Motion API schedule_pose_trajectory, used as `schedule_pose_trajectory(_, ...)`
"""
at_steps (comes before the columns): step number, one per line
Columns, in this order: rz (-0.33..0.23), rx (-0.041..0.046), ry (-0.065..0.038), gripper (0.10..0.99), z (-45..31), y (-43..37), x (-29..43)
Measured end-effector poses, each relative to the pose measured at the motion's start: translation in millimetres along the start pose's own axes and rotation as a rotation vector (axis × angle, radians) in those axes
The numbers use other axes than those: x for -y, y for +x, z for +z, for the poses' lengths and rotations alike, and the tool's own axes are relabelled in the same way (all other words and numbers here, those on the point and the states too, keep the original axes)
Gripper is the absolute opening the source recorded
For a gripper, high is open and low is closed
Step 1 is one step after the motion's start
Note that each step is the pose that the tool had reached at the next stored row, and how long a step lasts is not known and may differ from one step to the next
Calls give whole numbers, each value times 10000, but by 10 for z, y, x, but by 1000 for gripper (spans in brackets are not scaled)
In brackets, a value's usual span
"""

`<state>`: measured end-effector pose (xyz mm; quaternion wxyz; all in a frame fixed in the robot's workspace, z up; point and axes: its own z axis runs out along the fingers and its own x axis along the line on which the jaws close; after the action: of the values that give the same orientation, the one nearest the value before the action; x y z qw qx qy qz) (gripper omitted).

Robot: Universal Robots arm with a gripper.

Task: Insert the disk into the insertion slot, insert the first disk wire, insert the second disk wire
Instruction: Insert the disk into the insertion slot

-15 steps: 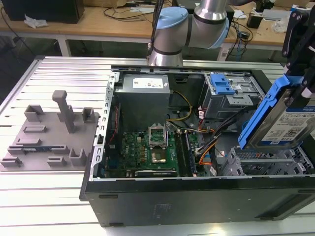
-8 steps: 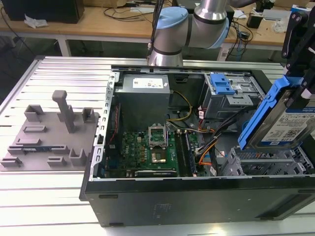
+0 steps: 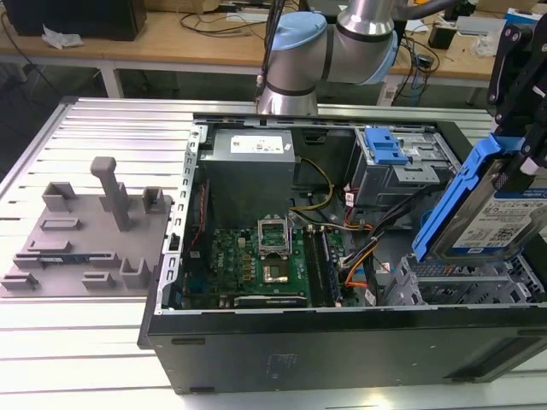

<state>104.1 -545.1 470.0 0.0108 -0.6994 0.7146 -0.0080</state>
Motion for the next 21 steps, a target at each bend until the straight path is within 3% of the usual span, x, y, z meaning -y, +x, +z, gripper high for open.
schedule_pose_trajectory(21, 0, 0, -6, 369, 91, 13, 9)
